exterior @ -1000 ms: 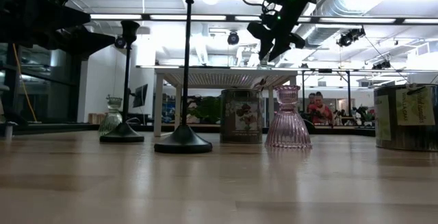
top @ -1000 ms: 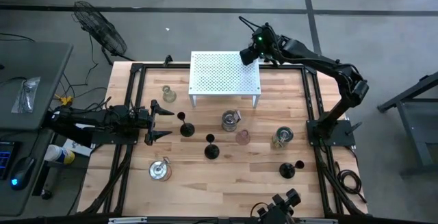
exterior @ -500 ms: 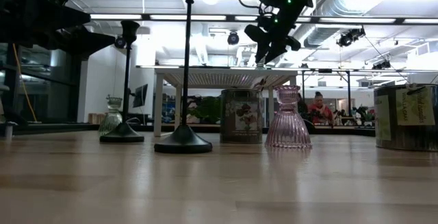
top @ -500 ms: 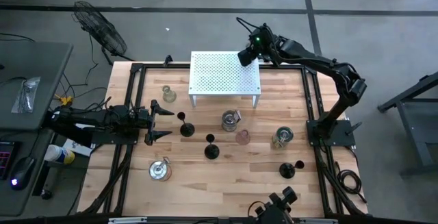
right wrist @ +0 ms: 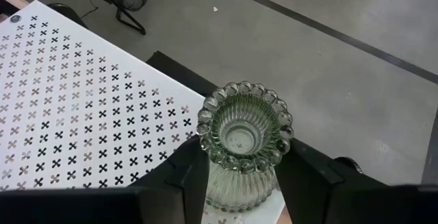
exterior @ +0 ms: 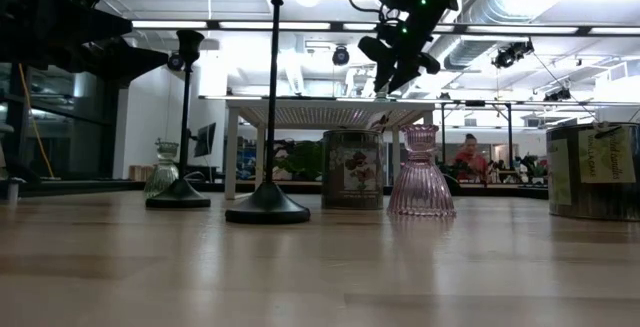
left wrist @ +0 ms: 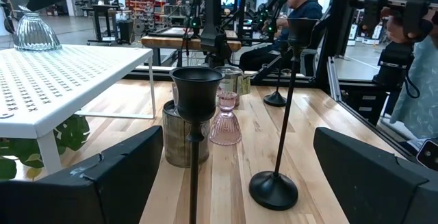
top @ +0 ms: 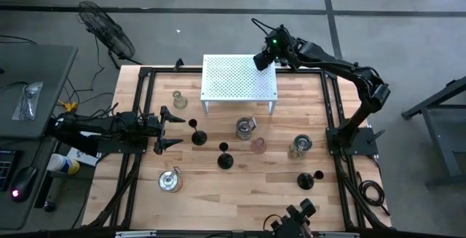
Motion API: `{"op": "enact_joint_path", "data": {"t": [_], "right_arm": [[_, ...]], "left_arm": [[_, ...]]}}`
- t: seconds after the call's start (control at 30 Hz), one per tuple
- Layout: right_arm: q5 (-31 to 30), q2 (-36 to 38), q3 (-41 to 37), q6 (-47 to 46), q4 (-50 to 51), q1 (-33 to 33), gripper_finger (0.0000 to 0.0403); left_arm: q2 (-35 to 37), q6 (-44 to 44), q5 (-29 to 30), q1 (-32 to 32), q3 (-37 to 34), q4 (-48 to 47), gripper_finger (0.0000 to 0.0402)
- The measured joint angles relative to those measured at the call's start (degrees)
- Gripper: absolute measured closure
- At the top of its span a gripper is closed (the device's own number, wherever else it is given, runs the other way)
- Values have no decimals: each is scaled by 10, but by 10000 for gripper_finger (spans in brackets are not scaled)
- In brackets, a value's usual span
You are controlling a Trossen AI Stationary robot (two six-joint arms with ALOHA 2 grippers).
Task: Pick & Place candle stick holders
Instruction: Put the right green glass candle holder on the shelf, then put the green scented candle on the shelf
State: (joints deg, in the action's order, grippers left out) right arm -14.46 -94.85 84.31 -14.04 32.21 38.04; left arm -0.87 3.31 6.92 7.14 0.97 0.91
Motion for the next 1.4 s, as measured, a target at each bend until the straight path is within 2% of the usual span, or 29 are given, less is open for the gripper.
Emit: {"op": "enact_joint_path", "data": {"t": [0.33,0.87,0.97,1.23,1.4], "right_arm": [[18,0,0,-3,-6,-1,248],[10,0,-1,-7,-8,0,245],[11,0,-1,-7,-8,0,225],[8,0,-1,-7,-7,0,135],[11,3,-1,-7,0,0,107]], "left_arm": [[0,0,0,0,0,0,29],[0,0,0,0,0,0,29],[0,0,0,0,0,0,29],[0,0,0,0,0,0,29],[0,0,0,0,0,0,29]]}}
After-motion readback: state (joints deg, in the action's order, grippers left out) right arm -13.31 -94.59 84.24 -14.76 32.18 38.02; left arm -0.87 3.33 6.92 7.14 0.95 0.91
